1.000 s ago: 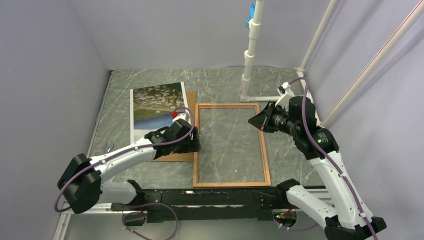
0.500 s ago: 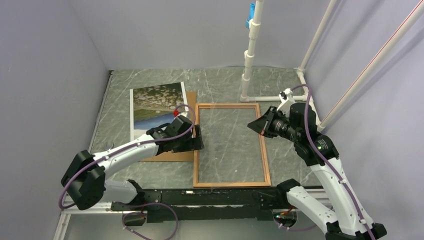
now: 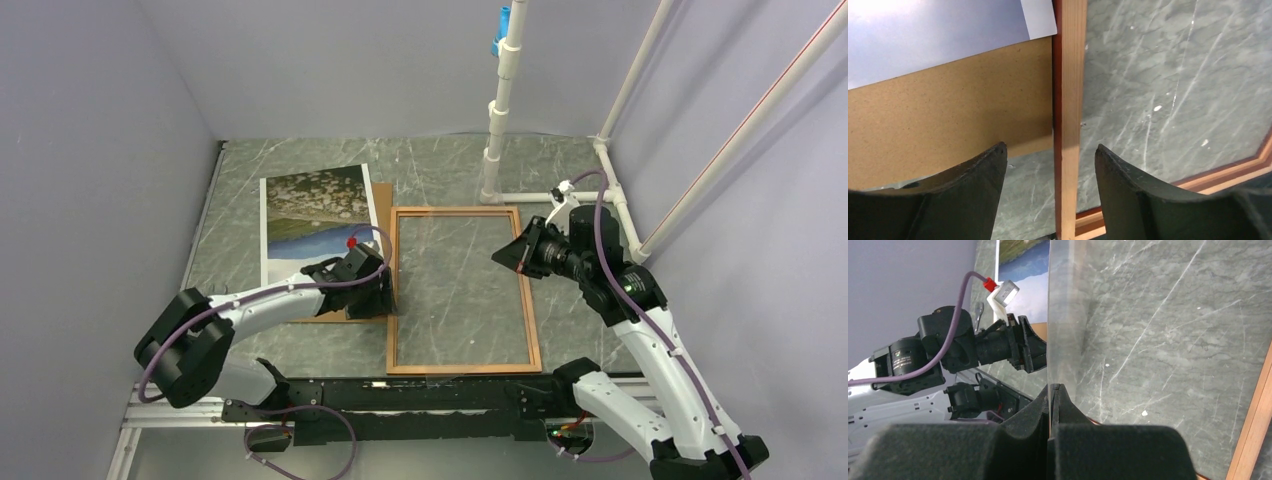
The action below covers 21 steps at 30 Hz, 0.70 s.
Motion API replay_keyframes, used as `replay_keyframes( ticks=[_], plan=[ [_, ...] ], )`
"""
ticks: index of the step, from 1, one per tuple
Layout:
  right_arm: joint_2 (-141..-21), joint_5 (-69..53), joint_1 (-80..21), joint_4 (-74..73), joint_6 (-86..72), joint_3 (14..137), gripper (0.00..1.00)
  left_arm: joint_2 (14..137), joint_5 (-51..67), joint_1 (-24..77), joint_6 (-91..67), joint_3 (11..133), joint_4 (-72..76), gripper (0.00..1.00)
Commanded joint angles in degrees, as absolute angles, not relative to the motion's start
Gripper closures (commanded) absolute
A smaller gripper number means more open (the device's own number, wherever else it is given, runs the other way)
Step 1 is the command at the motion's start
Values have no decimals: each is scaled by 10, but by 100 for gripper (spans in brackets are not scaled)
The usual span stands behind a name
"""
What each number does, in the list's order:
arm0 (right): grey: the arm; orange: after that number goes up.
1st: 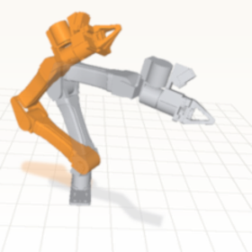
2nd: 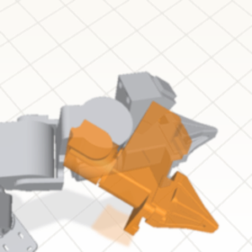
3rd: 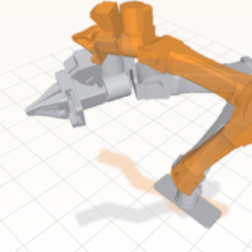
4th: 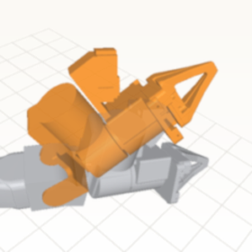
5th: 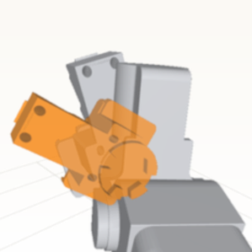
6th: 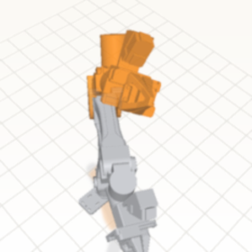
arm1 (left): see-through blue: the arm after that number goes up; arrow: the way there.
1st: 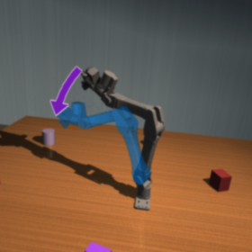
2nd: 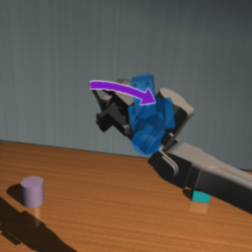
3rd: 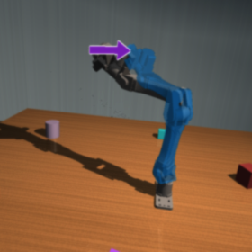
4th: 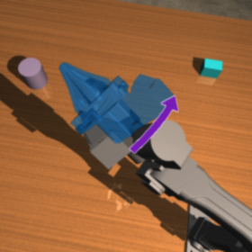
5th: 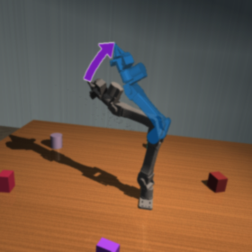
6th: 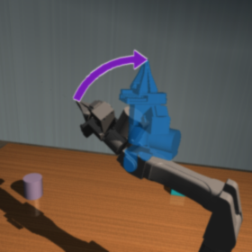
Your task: Put the photo into the frame
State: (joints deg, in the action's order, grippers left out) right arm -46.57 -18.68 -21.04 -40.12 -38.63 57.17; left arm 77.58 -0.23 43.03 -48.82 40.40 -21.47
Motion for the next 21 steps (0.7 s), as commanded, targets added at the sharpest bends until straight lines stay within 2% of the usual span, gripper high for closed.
replay_keyframes(
  ticks=[1,7,11,21],
  plan=[
    [-464,-220,-208,-347,-375,565,100,803,17,429,-492,393,-159,34],
    [-489,-213,-208,-329,-362,590,100,810,20,430,-491,382,-148,55],
    [-505,-220,-208,-301,-367,597,100,793,21,429,-475,379,-147,54],
    [-558,-238,-208,-243,-379,629,100,773,21,428,-472,384,-153,76]
  ],
)
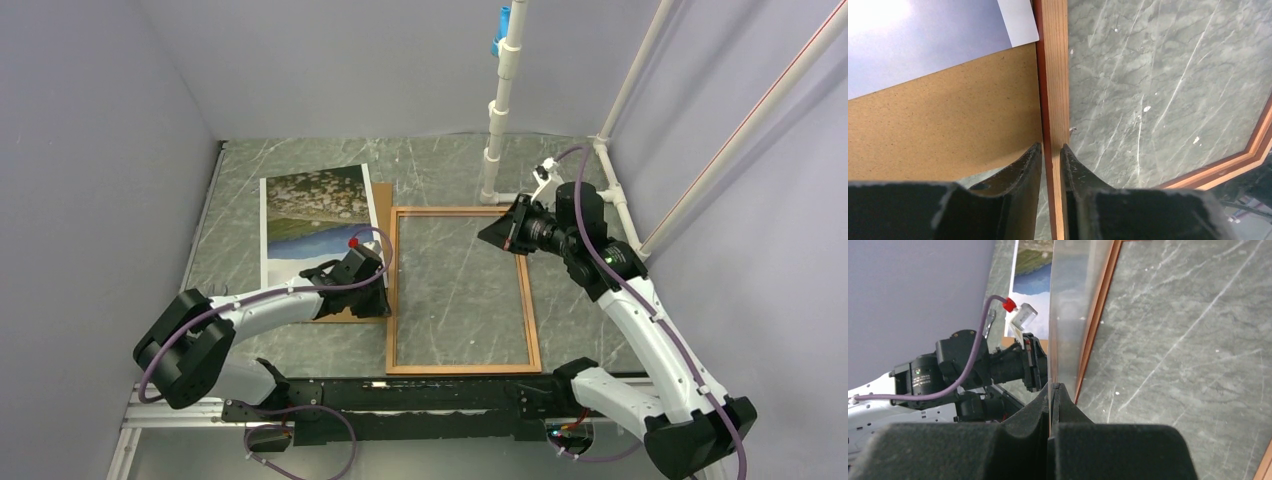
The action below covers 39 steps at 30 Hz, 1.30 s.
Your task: Put the photo into the frame
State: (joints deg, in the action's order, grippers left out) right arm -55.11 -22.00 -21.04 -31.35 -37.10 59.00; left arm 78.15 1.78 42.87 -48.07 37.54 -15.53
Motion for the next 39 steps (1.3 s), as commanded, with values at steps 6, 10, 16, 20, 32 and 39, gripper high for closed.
replay_keyframes(
  ticks=[6,10,16,20,32,39],
  plan=[
    [-563,-219,-207,-217,-370,616,100,802,25,428,-472,379,-150,87],
    [-547,-202,-203,-185,-373,580,100,822,27,429,-469,385,-157,95],
    [-530,-203,-194,-146,-386,520,100,838,47,433,-483,370,-118,100],
    [-526,-201,-186,-139,-380,503,100,856,31,441,-476,397,-147,100],
    [-539,-243,-158,-122,-385,468,100,882,-14,450,-483,437,-211,100],
    [-532,-262,-157,-121,-430,436,100,889,-19,450,-485,440,-218,100]
  ],
)
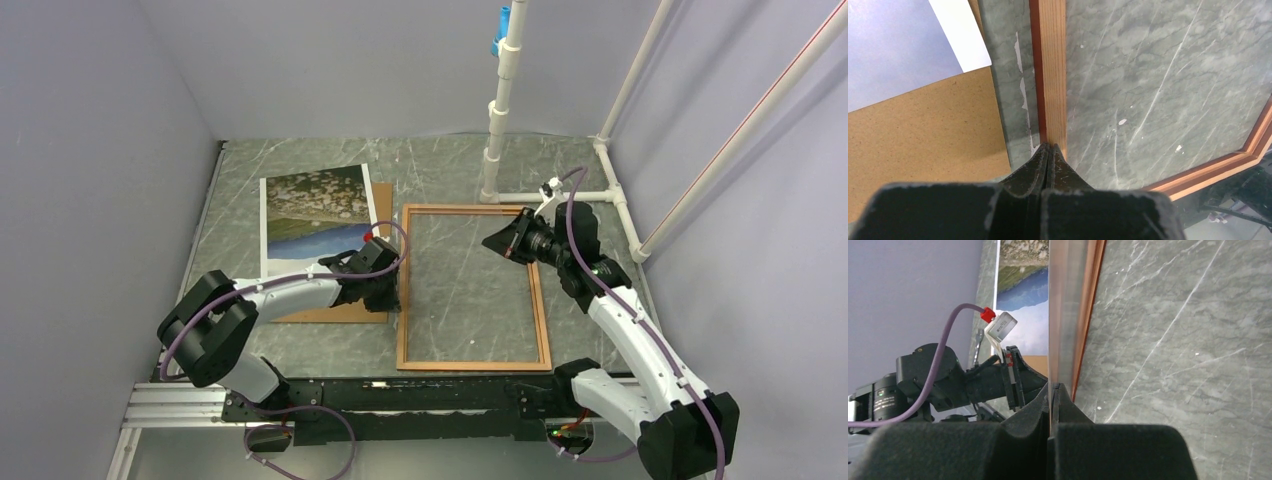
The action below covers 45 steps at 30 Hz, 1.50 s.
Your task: Put the photo into the frame
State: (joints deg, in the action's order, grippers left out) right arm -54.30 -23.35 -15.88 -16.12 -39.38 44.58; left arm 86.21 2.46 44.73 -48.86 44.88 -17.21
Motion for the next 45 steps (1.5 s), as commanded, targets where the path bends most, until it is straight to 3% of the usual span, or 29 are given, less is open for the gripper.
replay_keyframes(
  ticks=[1,17,45],
  plan=[
    [-532,-265,-156,-120,-440,433,100,890,-21,451,-485,441,-221,100],
    [-522,-260,-156,-157,-463,416,100,893,-41,451,-485,457,-257,100],
    [-515,-276,-154,-203,-461,509,100,895,-56,451,-483,462,-283,100]
  ],
)
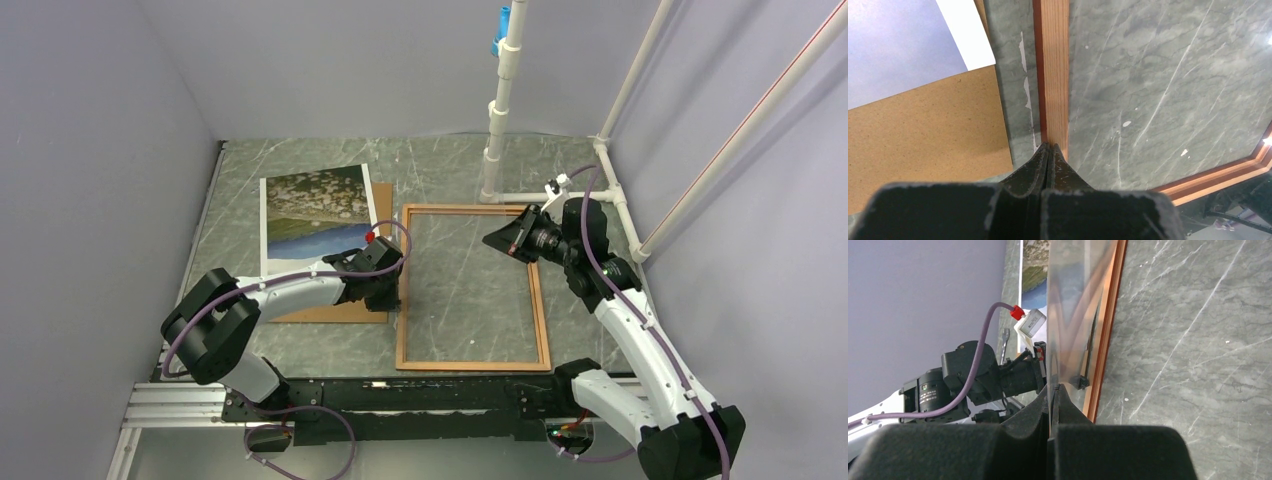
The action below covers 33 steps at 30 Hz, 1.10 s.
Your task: Put the photo into the frame
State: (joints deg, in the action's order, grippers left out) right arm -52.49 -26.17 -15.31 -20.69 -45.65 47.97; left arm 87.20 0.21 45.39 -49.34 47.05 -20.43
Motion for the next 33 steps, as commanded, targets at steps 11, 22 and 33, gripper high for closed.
replay_keyframes(
  ticks=[11,22,33],
  plan=[
    [-525,-286,-155,-195,-442,477,100,902,-58,453,-482,466,-289,100],
    [-516,-265,-155,-218,-414,451,100,910,-61,454,-480,473,-297,100],
    [-513,-241,-154,-251,-388,461,100,911,-69,457,-481,476,-307,100]
  ],
)
